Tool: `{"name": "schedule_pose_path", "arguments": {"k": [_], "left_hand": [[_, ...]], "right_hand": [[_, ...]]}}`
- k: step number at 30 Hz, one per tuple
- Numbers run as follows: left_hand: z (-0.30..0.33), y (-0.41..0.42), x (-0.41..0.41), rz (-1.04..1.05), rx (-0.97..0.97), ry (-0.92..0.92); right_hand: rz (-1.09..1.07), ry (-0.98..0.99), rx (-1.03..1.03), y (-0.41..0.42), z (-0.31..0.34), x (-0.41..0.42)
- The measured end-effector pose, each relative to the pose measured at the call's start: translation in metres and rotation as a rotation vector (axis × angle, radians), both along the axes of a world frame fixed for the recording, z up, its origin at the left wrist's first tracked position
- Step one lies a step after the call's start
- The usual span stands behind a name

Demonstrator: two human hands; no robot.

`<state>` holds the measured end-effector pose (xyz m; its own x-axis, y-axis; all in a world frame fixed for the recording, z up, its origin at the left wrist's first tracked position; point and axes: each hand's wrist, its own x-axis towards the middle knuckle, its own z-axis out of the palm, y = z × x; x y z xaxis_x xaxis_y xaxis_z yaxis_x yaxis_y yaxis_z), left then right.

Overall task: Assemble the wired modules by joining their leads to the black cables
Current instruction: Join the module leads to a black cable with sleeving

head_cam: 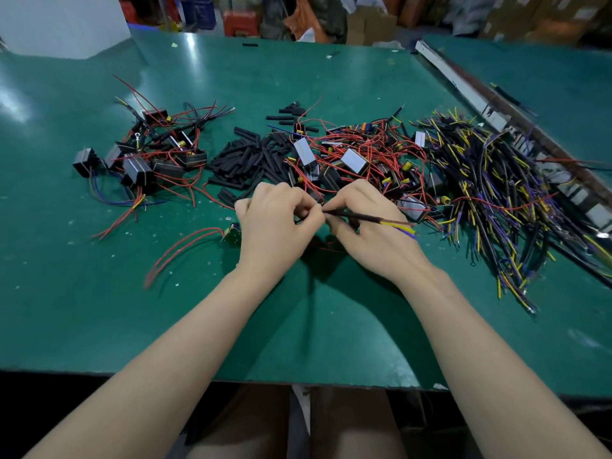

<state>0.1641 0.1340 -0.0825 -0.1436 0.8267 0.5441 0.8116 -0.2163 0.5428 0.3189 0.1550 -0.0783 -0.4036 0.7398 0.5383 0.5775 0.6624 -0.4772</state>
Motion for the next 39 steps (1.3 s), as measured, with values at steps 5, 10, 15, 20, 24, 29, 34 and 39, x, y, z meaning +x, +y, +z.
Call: {"name": "schedule_pose_path", "arguments": {"k": [5,10,15,20,24,29,34,39], "left_hand": [[0.001,0.001,-0.011,-0.177,-0.011,0.108],[-0.004,-0.001,-0.013,-0.313,-0.034,0.164],[-0.001,-0.003,-0.010,-0.349,-0.012,0.087],[-0.001,-0.003,-0.010,-0.400,-0.029,0.006],[0.004,-0.001,-0.012,-0.490,-0.061,-0.144],[0.005,-0.002,-0.014,-0.525,-0.150,-0.189],[0.008,-0.001,-0.017,-0.572,-0.160,-0.256],[0.007,0.000,-0.019,-0.580,-0.187,-0.373]], "right_hand": [[0.040,-0.006,-0.103,0.004,0.000,0.003],[0.114,-0.011,-0.313,0.009,0.005,0.012],[0.104,0.107,-0.415,0.010,0.005,0.019],[0.116,0.235,-0.531,0.010,0.003,0.016],[0.192,0.393,-0.583,0.008,0.011,0.014],[0.243,0.524,-0.629,0.008,0.015,0.013],[0.285,0.503,-0.590,0.004,0.013,0.009],[0.232,0.524,-0.541,0.004,0.010,0.002]]}}
